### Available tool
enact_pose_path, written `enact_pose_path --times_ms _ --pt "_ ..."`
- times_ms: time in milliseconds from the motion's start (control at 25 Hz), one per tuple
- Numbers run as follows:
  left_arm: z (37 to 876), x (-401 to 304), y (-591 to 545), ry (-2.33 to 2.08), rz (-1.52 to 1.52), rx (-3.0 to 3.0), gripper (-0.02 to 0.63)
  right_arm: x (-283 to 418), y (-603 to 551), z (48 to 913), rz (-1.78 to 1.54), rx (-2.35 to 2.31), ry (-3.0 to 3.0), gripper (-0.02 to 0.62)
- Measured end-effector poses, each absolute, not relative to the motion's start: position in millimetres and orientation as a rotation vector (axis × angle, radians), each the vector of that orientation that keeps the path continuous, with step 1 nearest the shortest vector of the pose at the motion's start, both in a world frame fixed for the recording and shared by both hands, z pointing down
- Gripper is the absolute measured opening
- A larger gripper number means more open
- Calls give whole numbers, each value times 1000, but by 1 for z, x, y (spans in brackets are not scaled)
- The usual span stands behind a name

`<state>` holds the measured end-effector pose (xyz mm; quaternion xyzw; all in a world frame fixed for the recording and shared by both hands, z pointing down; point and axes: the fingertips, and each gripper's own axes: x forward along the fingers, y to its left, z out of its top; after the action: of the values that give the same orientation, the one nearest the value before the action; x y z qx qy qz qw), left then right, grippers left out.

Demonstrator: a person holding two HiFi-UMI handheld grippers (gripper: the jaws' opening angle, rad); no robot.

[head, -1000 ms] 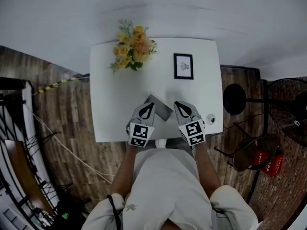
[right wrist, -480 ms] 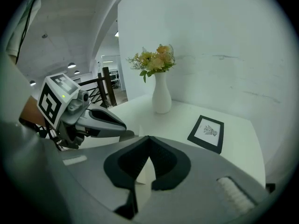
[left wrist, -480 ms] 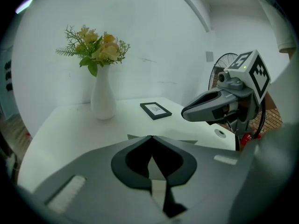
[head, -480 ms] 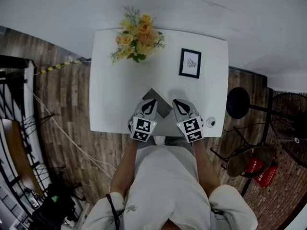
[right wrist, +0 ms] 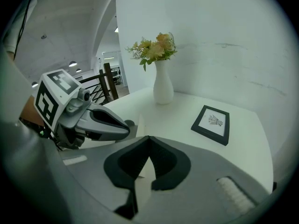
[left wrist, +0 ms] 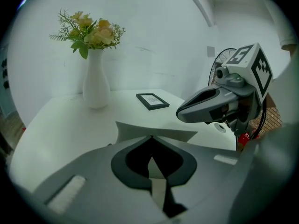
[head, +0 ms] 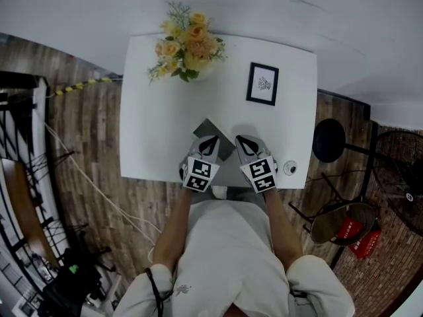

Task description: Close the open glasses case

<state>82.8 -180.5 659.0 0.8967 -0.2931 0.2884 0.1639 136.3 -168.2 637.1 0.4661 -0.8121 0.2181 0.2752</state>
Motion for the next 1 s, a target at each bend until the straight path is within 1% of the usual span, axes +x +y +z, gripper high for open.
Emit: enact_pose_path --times_ms 320,1000 --pt "674 90 -177 -812 866 2540 20 135 -164 653 627 1233 -2166 3" --pt "670 100 -169 -741 844 2569 20 121 -155 655 634 1201 -2173 3"
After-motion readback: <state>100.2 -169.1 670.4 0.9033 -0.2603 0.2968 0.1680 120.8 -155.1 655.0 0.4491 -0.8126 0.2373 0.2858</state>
